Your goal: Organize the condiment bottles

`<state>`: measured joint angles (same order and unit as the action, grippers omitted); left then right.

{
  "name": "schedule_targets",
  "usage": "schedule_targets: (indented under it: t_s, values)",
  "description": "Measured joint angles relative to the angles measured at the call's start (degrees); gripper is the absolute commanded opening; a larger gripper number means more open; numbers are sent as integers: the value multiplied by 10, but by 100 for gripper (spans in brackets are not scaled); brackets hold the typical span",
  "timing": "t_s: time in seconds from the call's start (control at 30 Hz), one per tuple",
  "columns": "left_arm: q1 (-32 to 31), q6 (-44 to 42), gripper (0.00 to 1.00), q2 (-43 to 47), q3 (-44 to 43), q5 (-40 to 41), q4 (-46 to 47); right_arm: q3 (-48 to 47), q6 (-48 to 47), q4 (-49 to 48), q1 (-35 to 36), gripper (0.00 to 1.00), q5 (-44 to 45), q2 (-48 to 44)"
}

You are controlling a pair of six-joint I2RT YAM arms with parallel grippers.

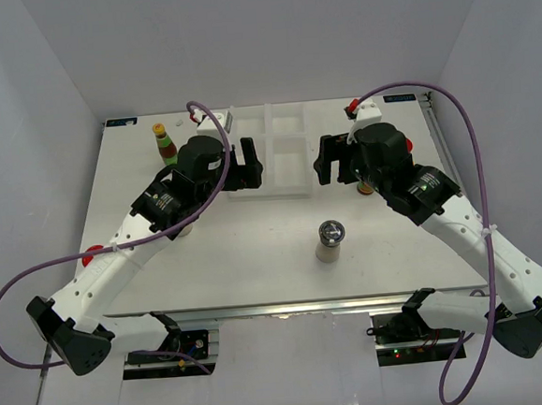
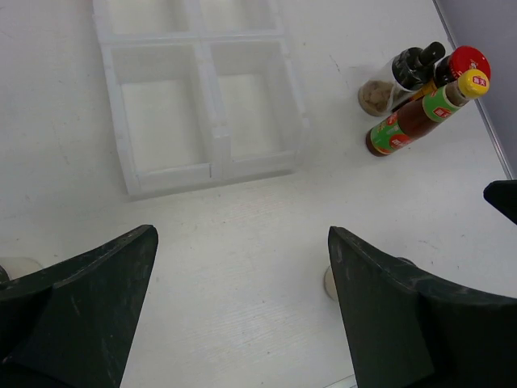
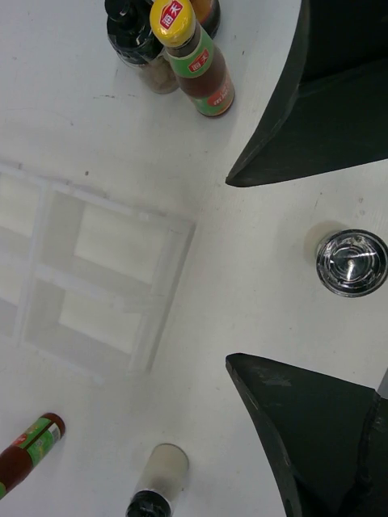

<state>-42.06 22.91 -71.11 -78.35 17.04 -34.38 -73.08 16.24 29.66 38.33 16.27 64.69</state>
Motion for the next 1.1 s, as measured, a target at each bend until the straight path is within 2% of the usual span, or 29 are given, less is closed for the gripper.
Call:
schedule_targets:
  t_s: [0.33,0.6,0.8,1.1]
  values:
    - [19,2,98,-22,-28,32,-16,3,3,1,0,90,-10,-16]
    - [151,-21,97,-142,-139,48,-22,21,12,-5,0,90,-29,-25]
    - [268,-39,88,-207,-184,45,-14,48,9,-15,0,90,-45,-35]
    - [343,-57,82,-285,-215,22,-1,66,-16,-37,0,90,-62,-64]
